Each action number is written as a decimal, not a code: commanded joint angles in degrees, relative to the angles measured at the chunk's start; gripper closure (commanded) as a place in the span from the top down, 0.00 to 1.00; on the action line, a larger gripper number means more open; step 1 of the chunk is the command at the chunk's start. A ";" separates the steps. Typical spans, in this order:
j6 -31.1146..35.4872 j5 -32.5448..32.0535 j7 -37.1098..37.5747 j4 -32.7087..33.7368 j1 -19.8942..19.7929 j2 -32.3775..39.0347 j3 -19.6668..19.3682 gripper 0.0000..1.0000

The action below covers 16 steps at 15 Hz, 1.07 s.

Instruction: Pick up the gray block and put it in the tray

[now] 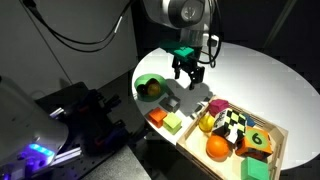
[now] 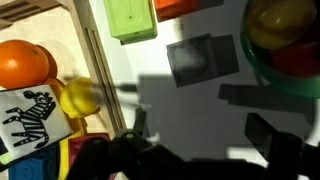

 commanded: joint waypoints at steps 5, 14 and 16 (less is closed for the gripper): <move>0.04 1.39 -1.69 5.47 -1.60 6.95 0.43 1.00; -0.33 3.34 -5.28 5.70 -3.06 10.32 1.72 1.00; -0.59 3.34 -6.20 5.65 -3.38 10.79 1.93 1.00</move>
